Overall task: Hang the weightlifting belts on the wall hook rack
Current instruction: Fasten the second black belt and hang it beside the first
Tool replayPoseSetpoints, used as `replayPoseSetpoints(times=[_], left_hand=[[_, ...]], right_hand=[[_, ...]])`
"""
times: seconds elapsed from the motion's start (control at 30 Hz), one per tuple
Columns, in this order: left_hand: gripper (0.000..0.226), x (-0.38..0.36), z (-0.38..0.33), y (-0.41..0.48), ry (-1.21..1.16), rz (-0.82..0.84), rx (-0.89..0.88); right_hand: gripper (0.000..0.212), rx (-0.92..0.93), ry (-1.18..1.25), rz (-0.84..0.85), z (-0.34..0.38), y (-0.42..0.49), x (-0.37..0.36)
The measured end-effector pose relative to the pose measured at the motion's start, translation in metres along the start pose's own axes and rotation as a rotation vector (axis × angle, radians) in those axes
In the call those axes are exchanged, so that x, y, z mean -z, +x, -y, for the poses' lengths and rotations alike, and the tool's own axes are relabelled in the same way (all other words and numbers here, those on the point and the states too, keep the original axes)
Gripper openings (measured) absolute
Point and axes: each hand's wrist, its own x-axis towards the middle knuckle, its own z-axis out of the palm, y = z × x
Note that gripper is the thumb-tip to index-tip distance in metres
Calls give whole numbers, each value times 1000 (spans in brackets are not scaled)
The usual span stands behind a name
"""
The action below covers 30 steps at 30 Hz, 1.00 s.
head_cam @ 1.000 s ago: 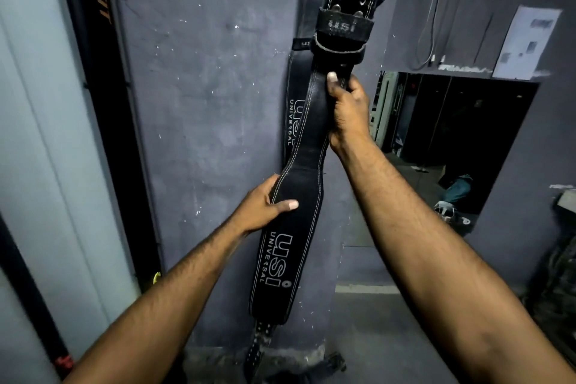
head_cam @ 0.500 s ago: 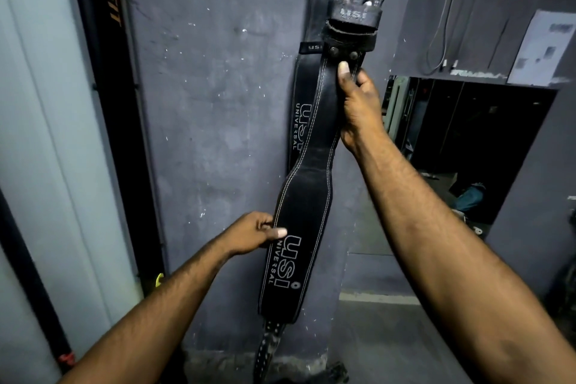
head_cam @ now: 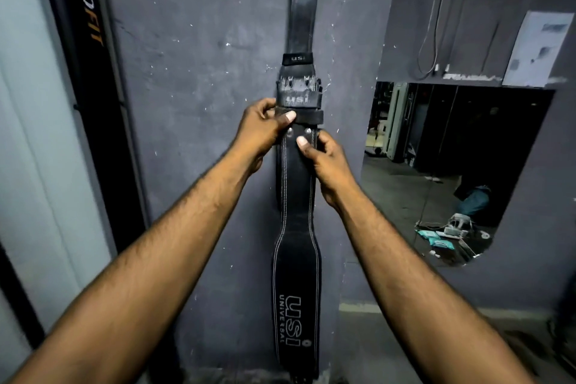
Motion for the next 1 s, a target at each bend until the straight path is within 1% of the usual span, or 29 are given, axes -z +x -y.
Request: replayPoseSetpoints(times=[0.07,0.17,0.27,0.33,0.47,0.67,0.83,1.0], left_hand=[[10,-9,14,-1,-2,-34,-25],[16,-23,33,-7,-1,-73,-58],[30,-34,42,-11,40,-105,-91],[40,-35,43,-10,76,-116,-103],[53,-32,44,0,188,-139,-134],[67,-14,49,31,157,-177,-195],[70,11,57,69,180,-199,-290],[73,44,56,144,161,-152,-364]], right_hand=[[28,30,-58,-34,4,4,10],[49,71,-176,-61,7,8,26],[75,52,-174,22,8,8,40],[84,64,-166,69,6,11,45],[89,79,-184,106,3,23,45],[97,164,-334,147,-3,59,24],[101,243,-461,160,-15,101,-1],[103,314,-545,162,-12,167,-27]])
